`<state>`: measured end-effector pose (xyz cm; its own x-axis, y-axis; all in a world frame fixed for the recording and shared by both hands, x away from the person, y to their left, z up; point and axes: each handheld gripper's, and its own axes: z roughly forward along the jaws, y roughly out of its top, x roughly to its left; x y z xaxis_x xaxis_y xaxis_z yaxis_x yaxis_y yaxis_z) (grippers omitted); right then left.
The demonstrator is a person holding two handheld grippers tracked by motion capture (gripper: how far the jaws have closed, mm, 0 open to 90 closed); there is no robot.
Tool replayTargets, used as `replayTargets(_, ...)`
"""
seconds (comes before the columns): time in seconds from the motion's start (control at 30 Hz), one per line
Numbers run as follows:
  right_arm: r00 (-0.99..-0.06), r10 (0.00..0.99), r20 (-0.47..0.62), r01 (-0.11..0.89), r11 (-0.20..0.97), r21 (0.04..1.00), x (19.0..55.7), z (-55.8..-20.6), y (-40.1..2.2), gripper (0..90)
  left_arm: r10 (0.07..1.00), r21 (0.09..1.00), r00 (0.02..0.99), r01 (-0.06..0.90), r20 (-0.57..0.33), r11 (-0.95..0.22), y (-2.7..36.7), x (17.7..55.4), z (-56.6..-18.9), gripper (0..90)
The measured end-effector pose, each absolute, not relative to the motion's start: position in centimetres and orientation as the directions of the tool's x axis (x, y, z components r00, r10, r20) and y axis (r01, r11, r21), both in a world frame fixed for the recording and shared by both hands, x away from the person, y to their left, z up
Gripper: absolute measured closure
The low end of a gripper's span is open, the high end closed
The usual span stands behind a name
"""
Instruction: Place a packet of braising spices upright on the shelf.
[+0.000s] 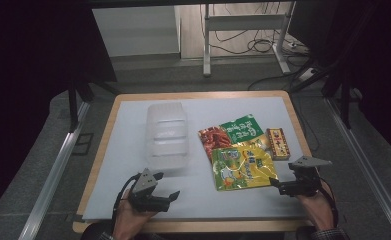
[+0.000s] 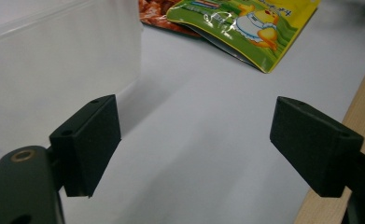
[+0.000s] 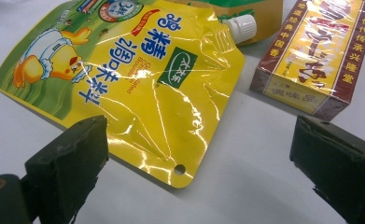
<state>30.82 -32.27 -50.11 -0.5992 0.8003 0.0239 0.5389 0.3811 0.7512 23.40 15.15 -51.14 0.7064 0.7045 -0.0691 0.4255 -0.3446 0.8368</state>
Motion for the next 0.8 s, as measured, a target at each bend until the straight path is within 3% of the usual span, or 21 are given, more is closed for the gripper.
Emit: replayTargets(0.8, -0.602, 0.798, 0.028, 0.537, 0.379, 0.754, 30.8, -50.1, -32.4, 4.4, 0.645, 0.829, 0.761, 0.401, -0.066, -0.388, 12.5, 24.5, -50.7, 40.5)
